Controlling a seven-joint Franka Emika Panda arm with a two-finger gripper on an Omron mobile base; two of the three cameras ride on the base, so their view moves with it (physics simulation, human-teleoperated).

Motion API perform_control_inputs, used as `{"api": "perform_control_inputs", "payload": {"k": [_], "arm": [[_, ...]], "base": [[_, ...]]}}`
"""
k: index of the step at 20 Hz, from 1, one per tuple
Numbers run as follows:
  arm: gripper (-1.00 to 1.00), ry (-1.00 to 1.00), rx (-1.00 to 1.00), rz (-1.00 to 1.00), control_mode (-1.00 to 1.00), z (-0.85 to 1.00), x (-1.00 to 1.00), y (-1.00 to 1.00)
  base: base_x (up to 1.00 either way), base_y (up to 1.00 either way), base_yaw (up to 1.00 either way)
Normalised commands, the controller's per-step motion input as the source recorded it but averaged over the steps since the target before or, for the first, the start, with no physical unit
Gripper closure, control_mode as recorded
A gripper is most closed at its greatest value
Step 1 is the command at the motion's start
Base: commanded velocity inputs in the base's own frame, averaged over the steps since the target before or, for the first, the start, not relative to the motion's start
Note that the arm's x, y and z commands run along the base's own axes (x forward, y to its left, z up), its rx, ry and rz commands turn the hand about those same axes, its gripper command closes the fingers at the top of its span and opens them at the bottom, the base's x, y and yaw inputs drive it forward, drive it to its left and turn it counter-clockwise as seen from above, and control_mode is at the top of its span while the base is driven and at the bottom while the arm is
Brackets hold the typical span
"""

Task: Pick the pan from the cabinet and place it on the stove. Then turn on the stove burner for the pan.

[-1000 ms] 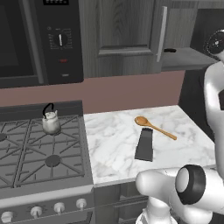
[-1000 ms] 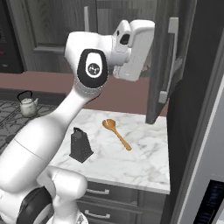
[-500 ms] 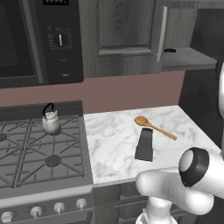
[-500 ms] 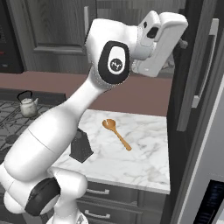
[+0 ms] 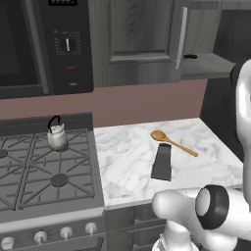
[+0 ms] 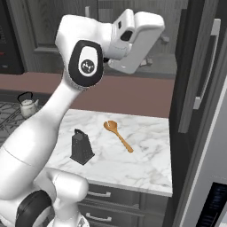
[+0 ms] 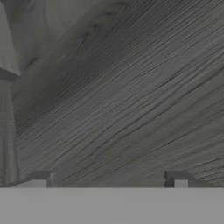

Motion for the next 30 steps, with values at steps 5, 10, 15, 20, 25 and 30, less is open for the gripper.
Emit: {"api": "perform_control_inputs", "payload": {"k": [5,10,15,20,25,30], "arm": [[-1.0,-0.22,0.11,0.02,-1.0,-0.24,-0.09,0.89],[-1.0,-0.22,0.19,0.16,-1.0,-0.27,0.0,0.72],[-1.0,-0.22,0.24,0.24,-1.0,-0.16,0.01,0.58],[-1.0,-0.19,0.25,0.28,-1.0,-0.03,0.06,0.52],[-1.0,-0.17,0.2,0.29,-1.0,0.0,0.1,0.57],[-1.0,-0.16,0.17,0.22,-1.0,0.0,0.29,0.54]], "base": [[0.0,0.0,0.0],[0.0,0.0,0.0],[0.0,0.0,0.0],[0.0,0.0,0.0],[0.0,0.0,0.0],[0.0,0.0,0.0]]}}
